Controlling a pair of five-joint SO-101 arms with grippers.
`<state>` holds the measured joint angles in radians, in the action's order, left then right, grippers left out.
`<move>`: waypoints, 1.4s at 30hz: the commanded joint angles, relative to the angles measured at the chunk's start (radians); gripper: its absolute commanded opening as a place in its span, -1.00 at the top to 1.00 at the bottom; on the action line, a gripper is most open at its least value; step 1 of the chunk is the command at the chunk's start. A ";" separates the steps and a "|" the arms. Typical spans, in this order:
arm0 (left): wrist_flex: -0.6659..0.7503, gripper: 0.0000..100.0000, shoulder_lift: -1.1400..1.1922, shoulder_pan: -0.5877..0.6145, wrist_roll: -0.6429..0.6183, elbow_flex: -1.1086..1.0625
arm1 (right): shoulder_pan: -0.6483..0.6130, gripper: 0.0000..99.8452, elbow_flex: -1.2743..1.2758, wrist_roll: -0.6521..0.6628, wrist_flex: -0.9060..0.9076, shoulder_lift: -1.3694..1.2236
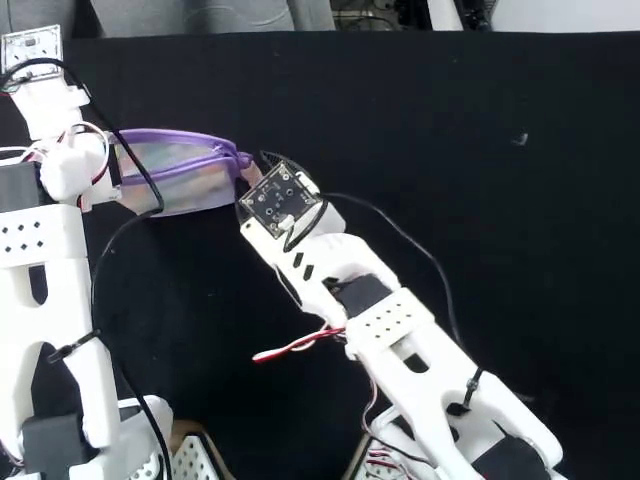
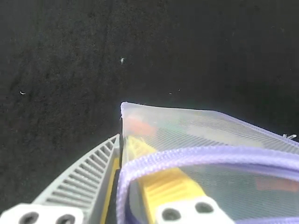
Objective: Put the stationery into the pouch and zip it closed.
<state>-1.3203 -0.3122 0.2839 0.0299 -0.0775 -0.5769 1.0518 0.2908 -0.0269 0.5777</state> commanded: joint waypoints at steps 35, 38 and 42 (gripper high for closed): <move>0.009 0.94 0.020 -0.056 0.020 0.007 | 0.018 0.97 -0.088 0.083 -0.054 -0.131; 0.011 0.94 0.025 -0.067 0.020 0.008 | 0.023 0.98 -0.088 0.083 -0.054 -0.131; 0.011 0.94 0.026 -0.096 0.020 0.002 | 0.020 0.98 -0.088 0.083 -0.054 -0.131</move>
<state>-1.3188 -0.3122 0.2348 0.0330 -0.0713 -0.5539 1.0226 0.3629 -0.0483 0.4411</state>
